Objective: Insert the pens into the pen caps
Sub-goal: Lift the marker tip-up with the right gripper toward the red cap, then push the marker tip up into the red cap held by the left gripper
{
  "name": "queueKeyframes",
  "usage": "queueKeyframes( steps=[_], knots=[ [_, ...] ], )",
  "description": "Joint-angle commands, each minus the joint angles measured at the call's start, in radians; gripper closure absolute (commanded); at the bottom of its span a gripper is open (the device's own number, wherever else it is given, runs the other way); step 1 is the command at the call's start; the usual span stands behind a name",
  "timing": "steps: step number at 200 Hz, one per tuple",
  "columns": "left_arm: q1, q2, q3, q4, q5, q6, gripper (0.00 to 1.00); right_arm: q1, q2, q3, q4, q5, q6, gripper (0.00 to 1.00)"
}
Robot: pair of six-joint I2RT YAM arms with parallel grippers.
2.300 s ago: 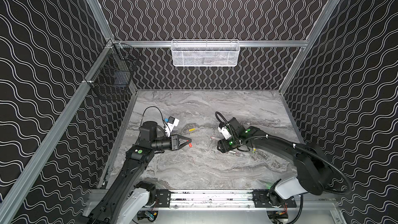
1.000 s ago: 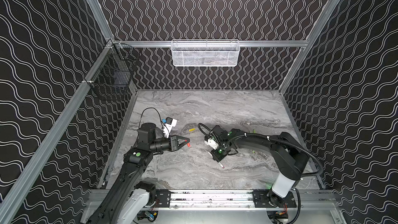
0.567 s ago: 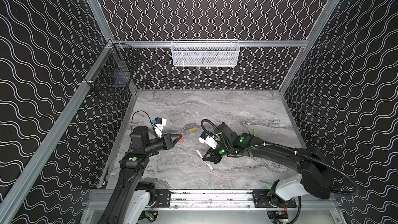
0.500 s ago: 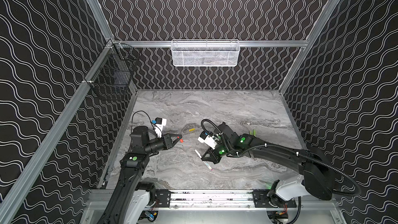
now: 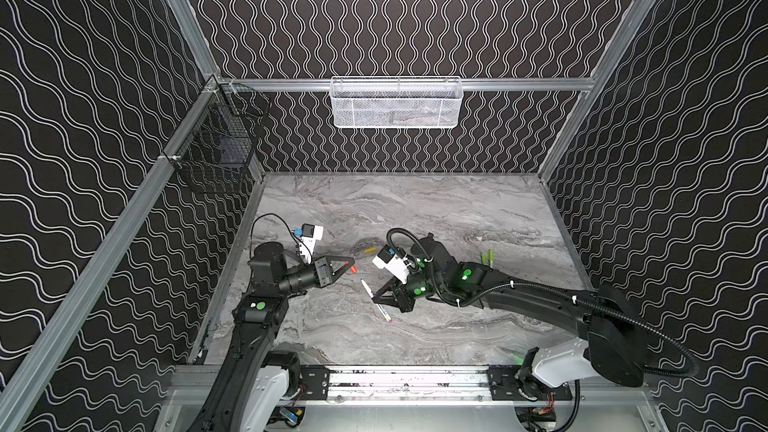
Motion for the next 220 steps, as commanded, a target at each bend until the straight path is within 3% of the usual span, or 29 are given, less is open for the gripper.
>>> queueKeyframes(
  steps=[1, 144, 220],
  knots=[
    [0.002, 0.008, -0.010, 0.078, 0.034, -0.027, 1.00, 0.002, 0.005, 0.017, 0.040, 0.011, 0.005, 0.92],
    [0.001, 0.013, -0.010, 0.083, 0.042, -0.026, 1.00, 0.002, 0.030, 0.086, 0.014, 0.024, -0.024, 0.92],
    [-0.037, 0.047, -0.024, 0.183, 0.100, -0.085, 1.00, 0.001, 0.051, 0.112, 0.011, 0.044, -0.034, 0.92]
  ],
)
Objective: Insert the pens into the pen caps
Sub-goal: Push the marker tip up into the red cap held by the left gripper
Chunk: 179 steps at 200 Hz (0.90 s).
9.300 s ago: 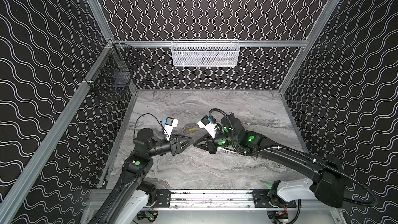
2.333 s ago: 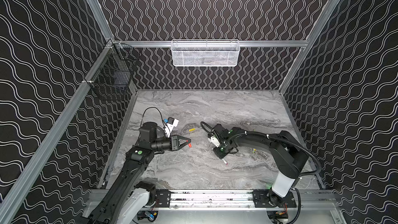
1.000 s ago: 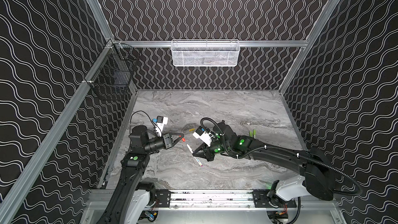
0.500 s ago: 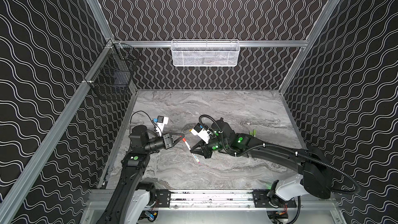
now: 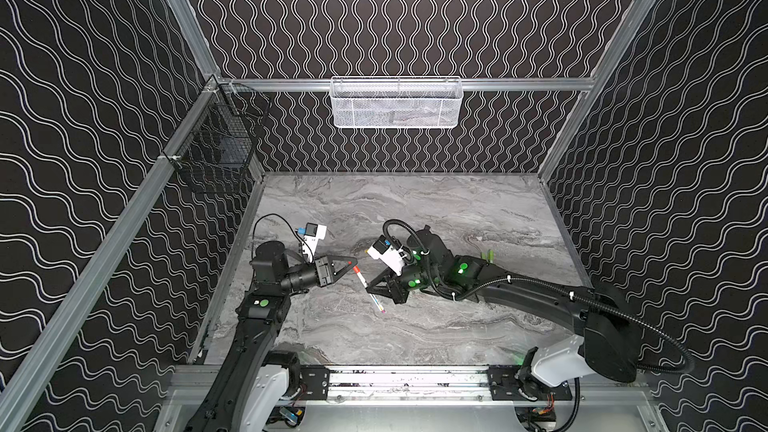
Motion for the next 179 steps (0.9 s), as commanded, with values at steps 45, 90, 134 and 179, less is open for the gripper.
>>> queueKeyframes(
  steps=[45, 90, 134, 179],
  knots=[
    [-0.119, -0.004, 0.038, -0.073, -0.065, 0.079, 1.00, -0.002, -0.007, 0.020, 0.012, 0.033, -0.021, 0.92],
    [-0.173, -0.019, 0.062, -0.174, -0.150, 0.140, 1.00, -0.003, -0.031, 0.023, -0.008, 0.040, -0.031, 0.92],
    [-0.207, -0.033, 0.063, -0.191, -0.172, 0.154, 1.00, -0.009, -0.042, 0.041, -0.025, 0.046, -0.030, 0.92],
    [-0.252, -0.056, 0.067, -0.211, -0.205, 0.165, 1.00, -0.009, -0.007, 0.118, -0.096, 0.047, -0.035, 0.93]
  ],
)
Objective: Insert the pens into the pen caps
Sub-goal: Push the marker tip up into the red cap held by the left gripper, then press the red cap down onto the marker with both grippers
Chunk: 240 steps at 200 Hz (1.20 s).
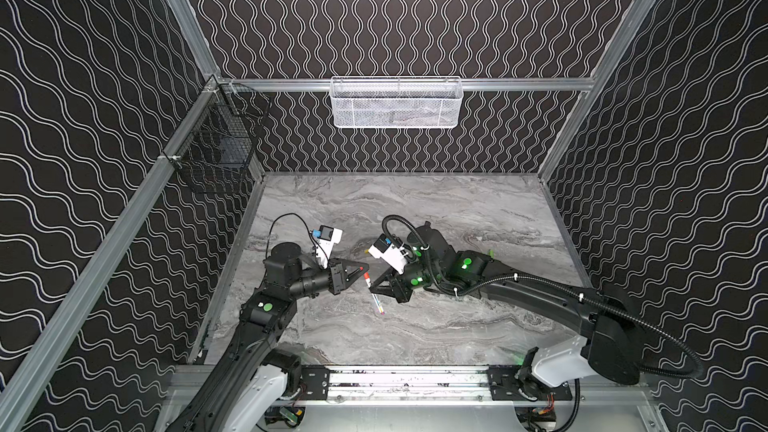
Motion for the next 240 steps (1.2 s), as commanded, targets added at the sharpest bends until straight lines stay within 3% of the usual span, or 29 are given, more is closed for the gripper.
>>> queueKeyframes(
  steps=[1, 26, 65, 83, 95, 130, 183, 209, 240],
  knots=[
    [-0.021, 0.000, 0.002, -0.057, 0.054, 0.004, 1.00, -0.004, 0.010, 0.039, 0.080, 0.029, -0.009, 0.93],
    [-0.034, 0.000, 0.003, -0.049, 0.065, 0.000, 0.99, -0.005, 0.019, 0.059, 0.081, 0.029, -0.009, 0.92],
    [-0.032, -0.050, 0.019, -0.063, 0.064, 0.004, 0.37, -0.005, 0.010, 0.052, 0.078, 0.015, 0.007, 0.92],
    [-0.030, -0.084, 0.019, -0.049, 0.061, 0.002, 0.19, -0.007, -0.014, 0.026, 0.087, 0.018, 0.031, 0.92],
    [-0.030, -0.102, 0.012, -0.019, 0.076, -0.009, 0.02, -0.013, -0.030, 0.016, 0.092, 0.017, 0.051, 0.92],
    [-0.032, -0.090, -0.025, 0.145, 0.166, -0.094, 0.01, -0.050, -0.093, 0.000, 0.137, -0.004, 0.145, 0.92],
    [-0.044, -0.094, -0.062, 0.282, 0.203, -0.170, 0.06, -0.092, -0.170, -0.039, 0.304, -0.161, 0.282, 0.90],
    [-0.073, -0.067, -0.071, 0.364, 0.218, -0.203, 0.22, -0.092, -0.173, -0.046, 0.335, -0.199, 0.305, 0.90],
    [-0.107, -0.049, -0.056, 0.365, 0.205, -0.184, 0.54, -0.091, -0.174, -0.064, 0.390, -0.239, 0.332, 0.90]
  ],
)
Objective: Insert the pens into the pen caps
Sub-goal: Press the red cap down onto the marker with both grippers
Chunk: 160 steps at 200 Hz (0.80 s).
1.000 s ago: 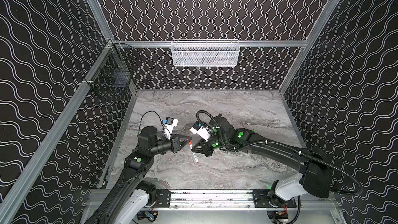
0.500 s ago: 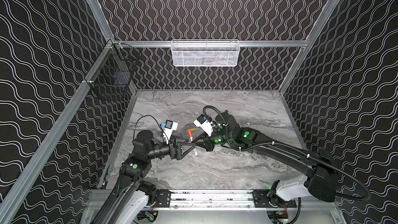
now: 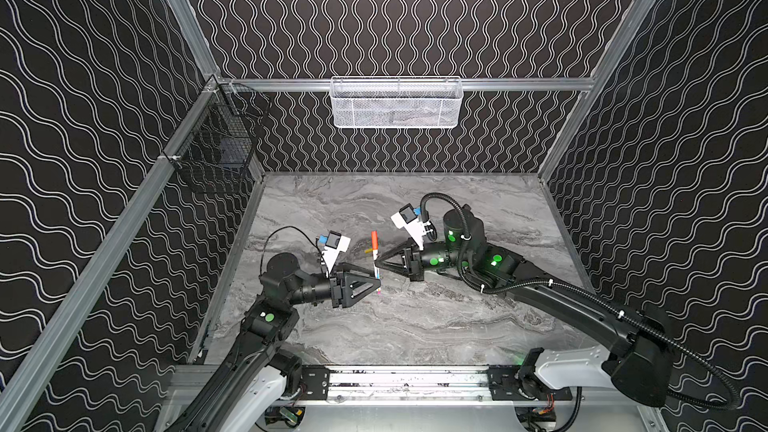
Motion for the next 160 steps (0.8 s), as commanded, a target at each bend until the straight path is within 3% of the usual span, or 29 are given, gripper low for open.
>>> queueKeyframes(
  steps=[1, 41, 66, 113, 137, 160],
  knots=[
    [-0.020, 0.013, 0.014, 0.058, 0.004, 0.005, 0.55, 0.001, -0.007, -0.012, 0.095, -0.057, 0.042, 0.90],
    [-0.032, 0.015, 0.019, 0.045, 0.000, 0.017, 0.87, 0.001, -0.004, -0.018, 0.102, -0.073, 0.045, 0.88],
    [-0.035, 0.015, 0.025, 0.011, -0.009, 0.036, 1.00, 0.001, 0.001, -0.013, 0.089, -0.079, 0.039, 0.83],
    [-0.041, 0.027, 0.046, -0.093, -0.034, 0.096, 1.00, -0.014, -0.014, 0.002, 0.032, -0.051, 0.018, 0.48],
    [-0.055, 0.032, 0.057, -0.142, -0.056, 0.127, 1.00, -0.052, -0.023, 0.010, 0.028, -0.051, 0.029, 0.39],
    [-0.080, 0.042, 0.076, -0.210, -0.098, 0.171, 1.00, -0.077, -0.003, 0.047, -0.010, -0.055, 0.010, 0.38]
  ],
)
